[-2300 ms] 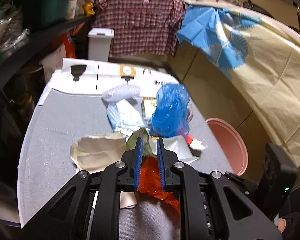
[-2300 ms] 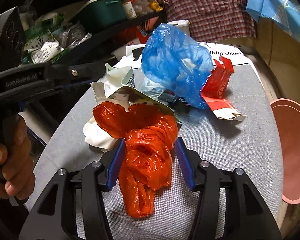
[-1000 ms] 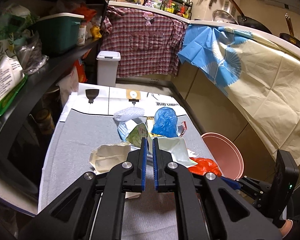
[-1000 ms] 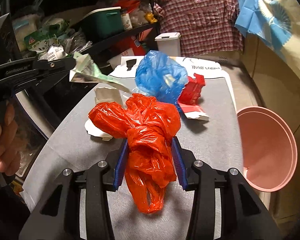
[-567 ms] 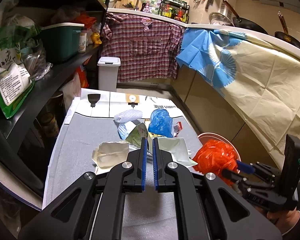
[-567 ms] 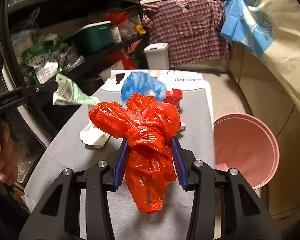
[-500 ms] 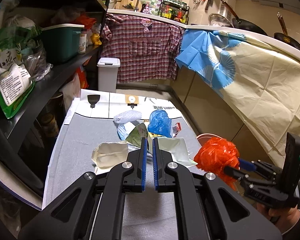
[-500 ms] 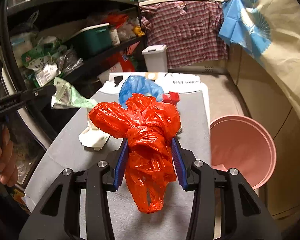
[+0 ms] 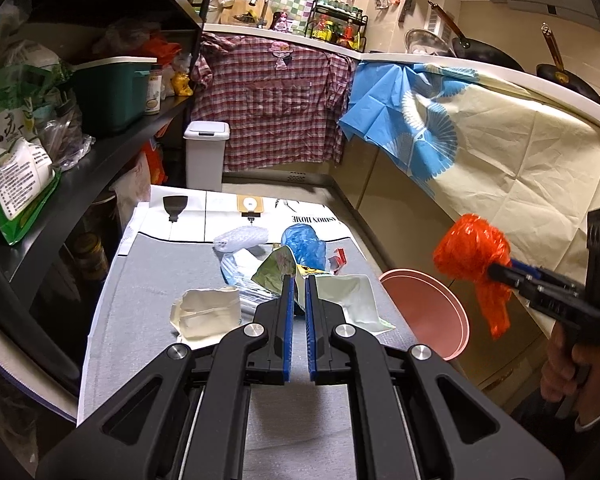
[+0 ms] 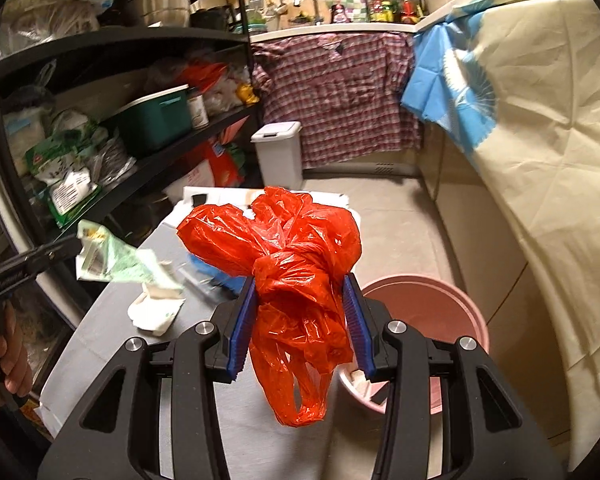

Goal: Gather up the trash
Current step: 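Carry the red bag in the right tool and wrapper in the left tool over the bin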

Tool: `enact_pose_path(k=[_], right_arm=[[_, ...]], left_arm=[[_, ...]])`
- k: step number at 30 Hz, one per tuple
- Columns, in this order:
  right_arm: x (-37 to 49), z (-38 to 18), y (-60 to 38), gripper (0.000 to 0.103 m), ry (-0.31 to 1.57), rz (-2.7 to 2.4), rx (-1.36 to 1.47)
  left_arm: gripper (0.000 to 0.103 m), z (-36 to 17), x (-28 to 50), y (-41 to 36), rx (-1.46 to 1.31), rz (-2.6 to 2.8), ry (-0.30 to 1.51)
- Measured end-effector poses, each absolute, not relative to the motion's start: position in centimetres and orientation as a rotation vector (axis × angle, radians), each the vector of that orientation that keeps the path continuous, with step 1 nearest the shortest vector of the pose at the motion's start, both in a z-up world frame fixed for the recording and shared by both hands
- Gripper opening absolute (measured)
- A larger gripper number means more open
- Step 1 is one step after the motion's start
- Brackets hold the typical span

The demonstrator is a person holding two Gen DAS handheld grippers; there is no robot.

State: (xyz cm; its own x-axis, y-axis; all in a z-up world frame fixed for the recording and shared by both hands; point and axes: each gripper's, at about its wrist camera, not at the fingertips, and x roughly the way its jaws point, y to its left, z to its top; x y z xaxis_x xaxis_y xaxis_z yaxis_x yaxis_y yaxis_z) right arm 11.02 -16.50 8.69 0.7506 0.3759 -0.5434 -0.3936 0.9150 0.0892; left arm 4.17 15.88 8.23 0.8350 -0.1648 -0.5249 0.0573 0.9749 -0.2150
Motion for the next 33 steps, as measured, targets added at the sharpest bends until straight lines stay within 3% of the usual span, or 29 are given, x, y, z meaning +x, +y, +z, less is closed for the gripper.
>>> enact_pose_path(k=[33], right_arm=[[14.8, 5.5, -25.3, 0.043, 0.587, 0.26, 0.082]], left_arm=[[0.005, 4.9, 5.2, 8.6, -0.174, -0.161, 0.609]])
